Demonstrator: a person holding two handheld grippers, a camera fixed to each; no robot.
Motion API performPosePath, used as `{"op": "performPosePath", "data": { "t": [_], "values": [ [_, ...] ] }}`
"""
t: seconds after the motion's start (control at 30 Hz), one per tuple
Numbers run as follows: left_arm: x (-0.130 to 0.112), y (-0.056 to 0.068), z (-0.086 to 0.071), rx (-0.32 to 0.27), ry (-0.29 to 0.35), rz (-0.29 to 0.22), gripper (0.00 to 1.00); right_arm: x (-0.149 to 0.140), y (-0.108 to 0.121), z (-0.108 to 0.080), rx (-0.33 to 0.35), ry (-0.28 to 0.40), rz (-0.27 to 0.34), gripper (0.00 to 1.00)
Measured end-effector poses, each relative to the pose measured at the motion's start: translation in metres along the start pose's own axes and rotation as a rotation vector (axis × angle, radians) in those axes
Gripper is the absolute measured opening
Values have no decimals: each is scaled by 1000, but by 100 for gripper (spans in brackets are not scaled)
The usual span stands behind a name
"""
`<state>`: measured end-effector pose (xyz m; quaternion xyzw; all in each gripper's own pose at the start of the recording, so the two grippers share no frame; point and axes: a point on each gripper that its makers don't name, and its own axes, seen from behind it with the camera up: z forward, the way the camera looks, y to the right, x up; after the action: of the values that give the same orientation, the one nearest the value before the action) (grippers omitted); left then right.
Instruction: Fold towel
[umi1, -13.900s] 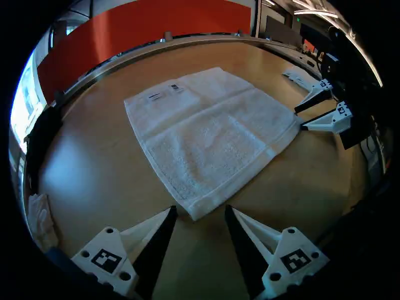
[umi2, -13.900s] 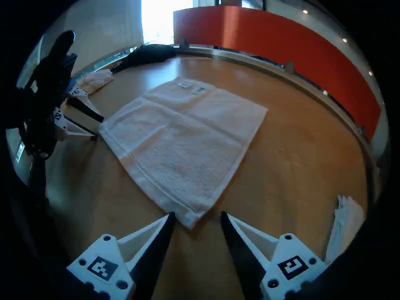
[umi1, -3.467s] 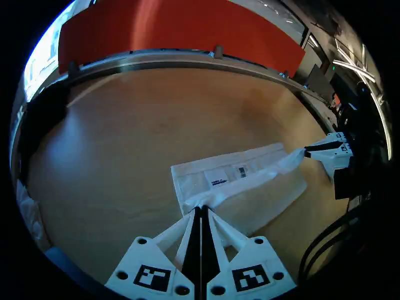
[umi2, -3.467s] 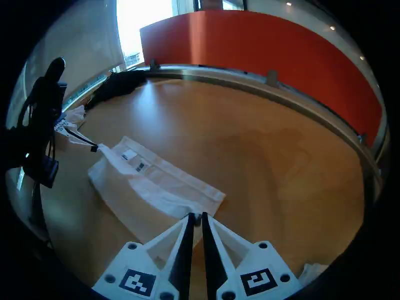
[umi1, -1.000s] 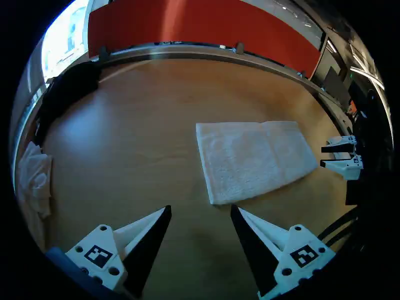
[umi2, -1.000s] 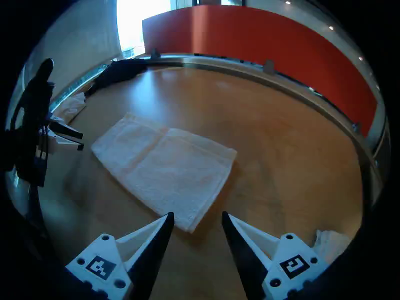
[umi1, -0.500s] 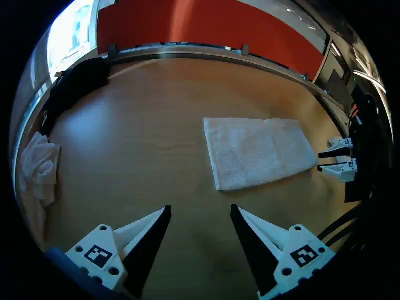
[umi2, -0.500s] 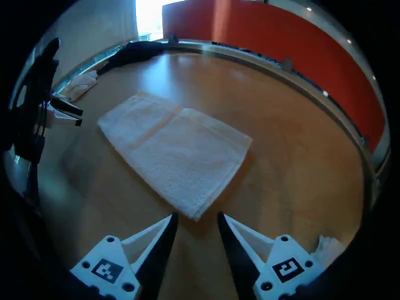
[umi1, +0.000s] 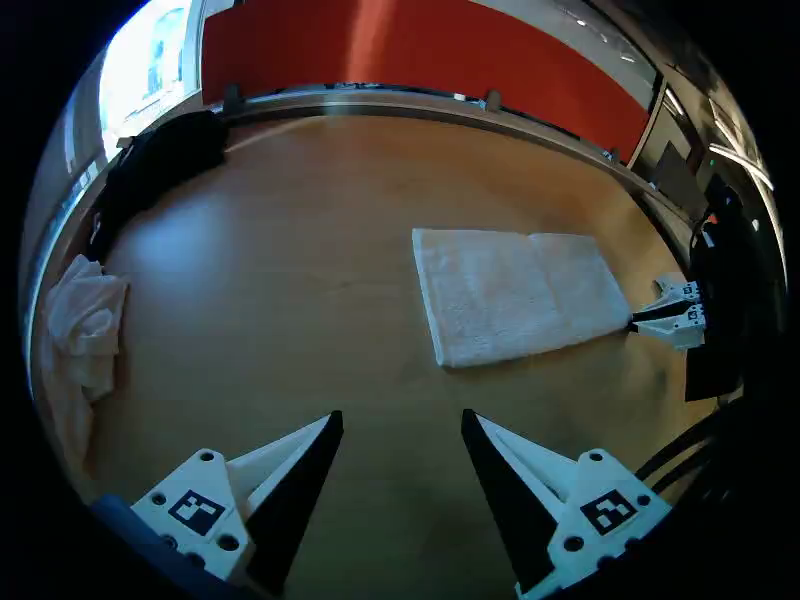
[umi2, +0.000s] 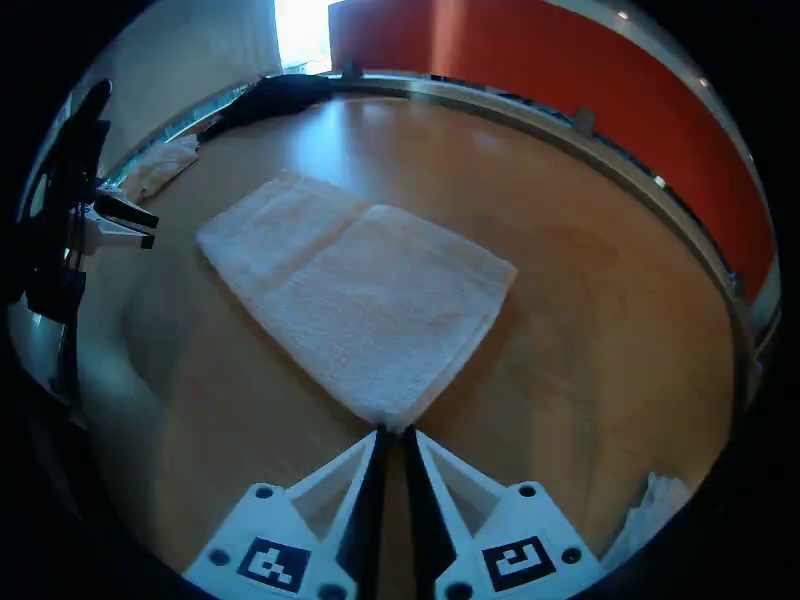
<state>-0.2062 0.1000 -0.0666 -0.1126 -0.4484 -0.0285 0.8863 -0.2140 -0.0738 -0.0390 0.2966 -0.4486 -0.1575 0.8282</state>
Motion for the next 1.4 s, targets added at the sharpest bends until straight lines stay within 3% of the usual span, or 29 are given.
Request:
{"op": "performPosePath", "data": {
  "t": [0.3,0.57,1.17,1.4],
  "values": [
    [-2,3,-6,-6,2,-8,87,5,-4,-4,4,13,-15,3],
    [-5,5,-14,-6,7,-18,87,26,-3,-13,-5,52,-40,3],
    [-2,15,-34,-14,39,-58,88,126,-16,-43,-24,183,-216,3],
    [-2,15,-38,-14,45,-59,87,140,-22,-45,-18,192,-251,3]
  ]
}}
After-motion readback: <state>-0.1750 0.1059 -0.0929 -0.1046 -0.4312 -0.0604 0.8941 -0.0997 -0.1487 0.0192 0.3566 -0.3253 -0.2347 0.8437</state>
